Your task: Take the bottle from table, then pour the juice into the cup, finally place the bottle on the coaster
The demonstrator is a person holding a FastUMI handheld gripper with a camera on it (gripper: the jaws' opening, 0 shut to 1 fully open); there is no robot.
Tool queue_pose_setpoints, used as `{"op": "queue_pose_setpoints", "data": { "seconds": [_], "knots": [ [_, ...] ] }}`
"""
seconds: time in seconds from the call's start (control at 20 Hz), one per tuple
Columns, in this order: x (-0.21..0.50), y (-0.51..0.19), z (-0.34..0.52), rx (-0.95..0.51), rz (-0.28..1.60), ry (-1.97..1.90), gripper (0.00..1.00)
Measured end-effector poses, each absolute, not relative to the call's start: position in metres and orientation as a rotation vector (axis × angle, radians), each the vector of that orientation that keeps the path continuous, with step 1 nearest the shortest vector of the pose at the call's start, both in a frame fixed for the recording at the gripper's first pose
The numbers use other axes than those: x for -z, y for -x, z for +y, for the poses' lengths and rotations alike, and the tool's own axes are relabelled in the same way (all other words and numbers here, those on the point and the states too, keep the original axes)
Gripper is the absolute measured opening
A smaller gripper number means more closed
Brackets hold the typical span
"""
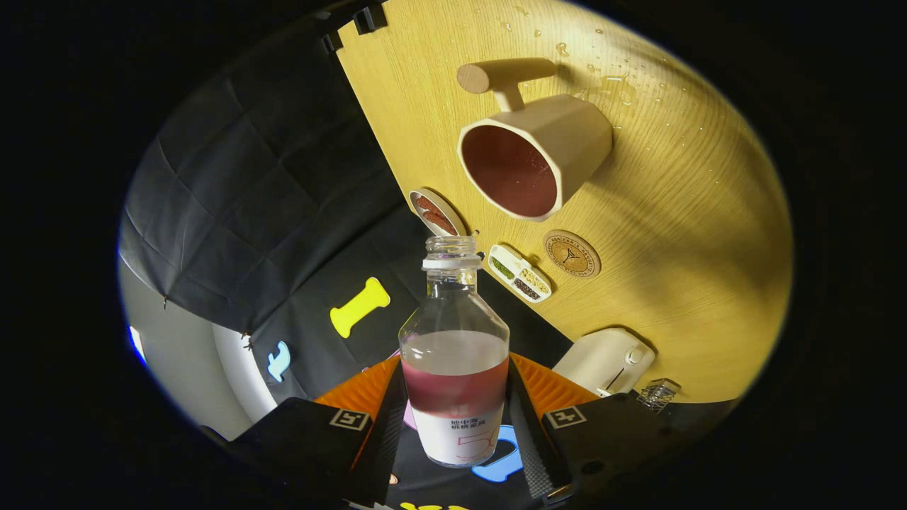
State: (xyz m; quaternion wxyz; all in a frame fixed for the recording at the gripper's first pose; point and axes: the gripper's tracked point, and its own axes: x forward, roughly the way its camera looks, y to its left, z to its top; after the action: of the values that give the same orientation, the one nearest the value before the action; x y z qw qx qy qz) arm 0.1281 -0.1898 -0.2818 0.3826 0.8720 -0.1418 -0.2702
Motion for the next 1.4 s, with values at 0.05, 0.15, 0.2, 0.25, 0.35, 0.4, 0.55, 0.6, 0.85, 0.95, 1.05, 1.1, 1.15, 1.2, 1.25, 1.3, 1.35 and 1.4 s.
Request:
{"op": "queue_pose_setpoints", "data": {
  "seconds": [0.05,0.15,0.2,0.25,0.35,0.4,0.55,0.6,0.85,0.95,1.05,1.1,1.15,1.2,1.25,1.3,1.35,1.4],
  "knots": [
    [0.284,-0.127,-0.189,0.695,-0.349,-2.194,0.74],
    [0.290,-0.127,-0.185,0.703,-0.299,-2.114,0.74],
    [0.292,-0.128,-0.181,0.694,-0.269,-2.068,0.74],
    [0.292,-0.129,-0.178,0.679,-0.241,-2.016,0.74],
    [0.292,-0.130,-0.175,0.658,-0.191,-1.892,0.74],
    [0.292,-0.130,-0.173,0.646,-0.166,-1.832,0.74],
    [0.289,-0.130,-0.172,0.618,-0.094,-1.616,0.74],
    [0.290,-0.129,-0.173,0.614,-0.063,-1.518,0.74],
    [0.290,-0.127,-0.169,0.608,0.068,-1.013,0.74],
    [0.291,-0.123,-0.172,0.634,0.126,-0.831,0.74],
    [0.287,-0.120,-0.180,0.664,0.169,-0.612,0.74],
    [0.281,-0.119,-0.183,0.671,0.184,-0.495,0.74],
    [0.277,-0.117,-0.183,0.668,0.196,-0.381,0.74],
    [0.272,-0.117,-0.183,0.655,0.209,-0.274,0.74],
    [0.269,-0.122,-0.180,0.641,0.224,-0.177,0.74],
    [0.261,-0.130,-0.180,0.615,0.225,-0.092,0.74],
    [0.249,-0.139,-0.178,0.581,0.203,-0.013,0.75],
    [0.239,-0.147,-0.178,0.555,0.173,0.051,0.75]
  ]
}}
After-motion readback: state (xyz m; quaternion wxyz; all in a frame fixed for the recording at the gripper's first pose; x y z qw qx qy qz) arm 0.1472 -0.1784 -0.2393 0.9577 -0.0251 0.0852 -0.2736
